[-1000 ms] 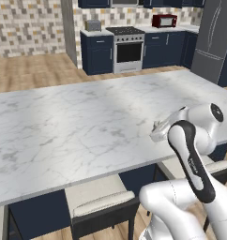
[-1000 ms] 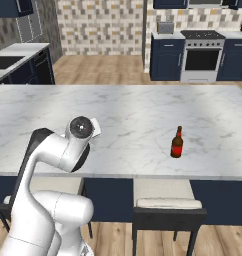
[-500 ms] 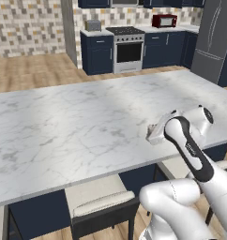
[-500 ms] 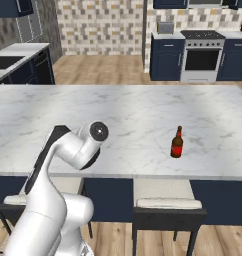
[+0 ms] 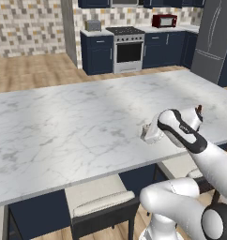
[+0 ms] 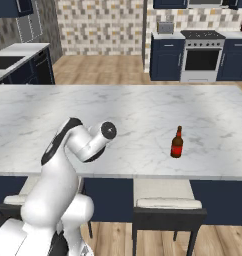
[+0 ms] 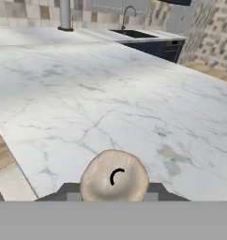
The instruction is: Get the candle and the beer from the cabinet and move them to the dining counter.
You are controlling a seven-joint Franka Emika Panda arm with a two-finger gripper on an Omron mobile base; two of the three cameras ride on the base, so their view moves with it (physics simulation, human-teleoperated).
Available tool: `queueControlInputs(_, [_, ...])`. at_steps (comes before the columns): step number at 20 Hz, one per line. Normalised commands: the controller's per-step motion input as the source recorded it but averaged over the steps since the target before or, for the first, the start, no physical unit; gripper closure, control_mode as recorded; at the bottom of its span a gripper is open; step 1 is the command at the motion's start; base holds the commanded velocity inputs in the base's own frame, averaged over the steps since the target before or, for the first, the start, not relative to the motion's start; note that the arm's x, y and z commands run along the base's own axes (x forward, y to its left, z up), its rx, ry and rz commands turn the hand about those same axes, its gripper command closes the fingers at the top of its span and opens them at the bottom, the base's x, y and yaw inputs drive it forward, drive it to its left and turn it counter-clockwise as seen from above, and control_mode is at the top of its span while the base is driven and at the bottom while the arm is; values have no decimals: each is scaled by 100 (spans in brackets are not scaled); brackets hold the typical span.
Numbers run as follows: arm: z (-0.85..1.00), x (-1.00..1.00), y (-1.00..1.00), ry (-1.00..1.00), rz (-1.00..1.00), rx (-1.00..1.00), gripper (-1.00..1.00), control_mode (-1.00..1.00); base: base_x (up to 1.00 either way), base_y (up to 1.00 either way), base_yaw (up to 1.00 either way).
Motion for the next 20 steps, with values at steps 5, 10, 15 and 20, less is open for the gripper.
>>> queueControlInputs(5, [-22, 46, 0, 0, 7, 0, 100, -100, 0, 0, 0])
queueControlInputs(10, [-31, 42, 0, 1, 6, 0, 100, -100, 0, 0, 0])
queueControlInputs(15, [-35, 42, 0, 2, 7, 0, 100, -100, 0, 0, 0])
queueControlInputs(20, [-38, 40, 0, 1, 7, 0, 100, -100, 0, 0, 0])
